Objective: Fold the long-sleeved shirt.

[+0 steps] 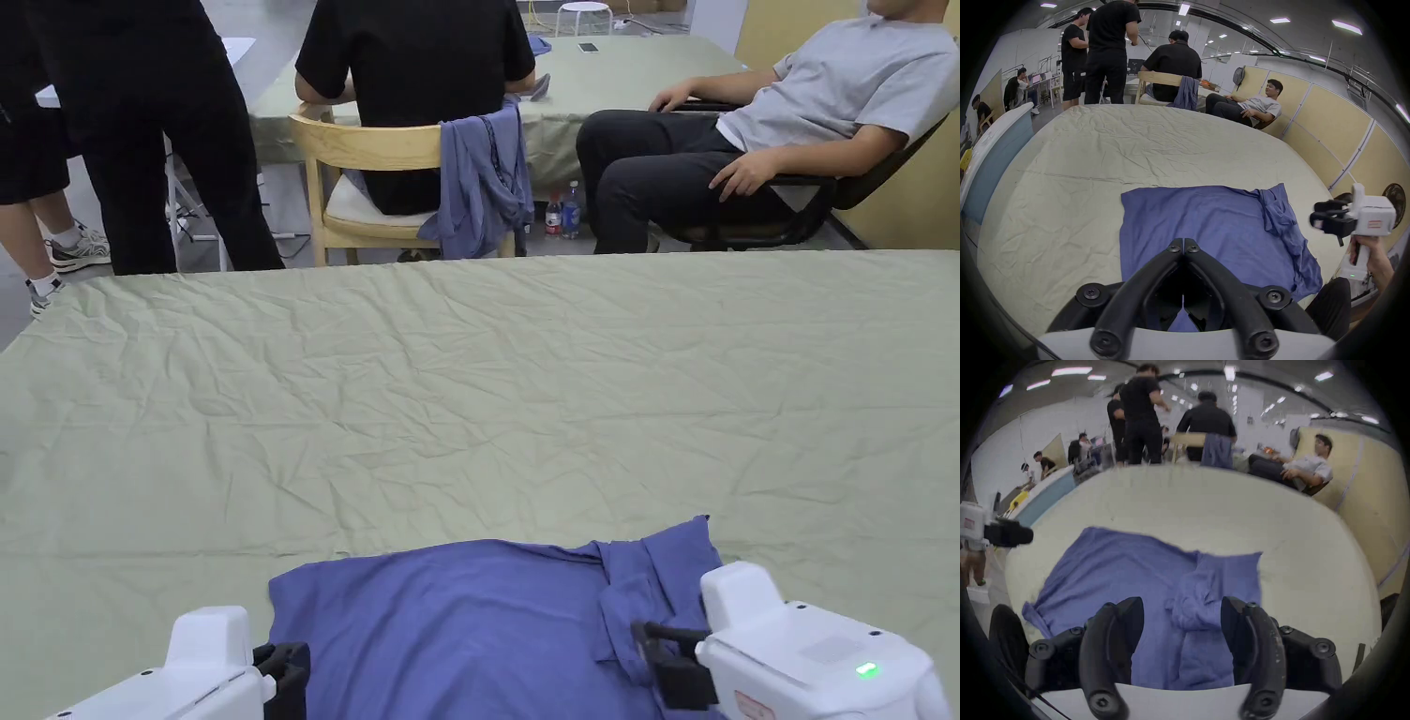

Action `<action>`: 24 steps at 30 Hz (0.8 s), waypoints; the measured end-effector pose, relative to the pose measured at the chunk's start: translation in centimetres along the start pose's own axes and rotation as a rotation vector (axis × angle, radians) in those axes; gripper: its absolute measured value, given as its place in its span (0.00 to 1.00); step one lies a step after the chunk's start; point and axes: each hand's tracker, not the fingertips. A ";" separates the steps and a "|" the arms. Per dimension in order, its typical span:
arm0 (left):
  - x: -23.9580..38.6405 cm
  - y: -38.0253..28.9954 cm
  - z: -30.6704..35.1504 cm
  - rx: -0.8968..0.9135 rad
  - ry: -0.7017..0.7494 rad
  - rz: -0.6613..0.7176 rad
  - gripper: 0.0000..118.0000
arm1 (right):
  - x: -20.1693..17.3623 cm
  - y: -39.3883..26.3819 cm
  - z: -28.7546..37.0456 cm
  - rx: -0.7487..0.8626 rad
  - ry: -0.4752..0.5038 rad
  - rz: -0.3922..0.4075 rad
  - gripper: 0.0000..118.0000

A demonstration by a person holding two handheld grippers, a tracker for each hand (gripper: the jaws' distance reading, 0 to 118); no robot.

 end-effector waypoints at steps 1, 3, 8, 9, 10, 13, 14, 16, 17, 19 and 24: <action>-0.1 -0.1 0.3 0.009 0.005 0.004 0.00 | 0.0 0.1 1.2 0.037 -0.051 -0.013 0.60; -0.4 -0.2 0.9 0.025 0.011 0.023 0.00 | -0.1 0.0 3.7 0.089 -0.127 -0.044 0.59; -0.5 -0.9 2.3 0.055 0.027 0.056 0.00 | 0.3 -1.2 7.1 0.105 -0.155 -0.127 0.20; -0.5 -1.1 2.5 0.059 0.028 0.061 0.00 | 0.4 -1.5 7.4 0.104 -0.157 -0.148 0.14; -0.5 -1.3 2.7 0.063 0.031 0.068 0.00 | 0.5 -1.7 7.6 0.113 -0.150 -0.169 0.07; -0.4 -1.8 2.9 0.058 0.015 0.094 0.00 | 0.5 -1.8 7.7 0.068 -0.155 -0.165 0.00; -0.2 -1.9 2.9 0.058 0.022 0.091 0.00 | 0.6 -1.7 7.6 0.062 -0.153 -0.165 0.00; 0.0 -2.0 3.0 0.054 0.027 0.078 0.00 | 0.7 -1.6 7.8 0.055 -0.148 -0.175 0.00; 0.1 -2.0 3.0 0.052 0.027 0.078 0.00 | 0.7 -1.4 7.8 0.046 -0.143 -0.175 0.00; 0.1 -2.0 2.9 0.049 0.030 0.072 0.00 | 0.9 -1.1 7.6 0.038 -0.137 -0.174 0.00; -0.4 -0.8 1.3 -0.033 -0.007 0.116 0.00 | 1.2 -0.5 6.7 0.021 -0.120 -0.172 0.00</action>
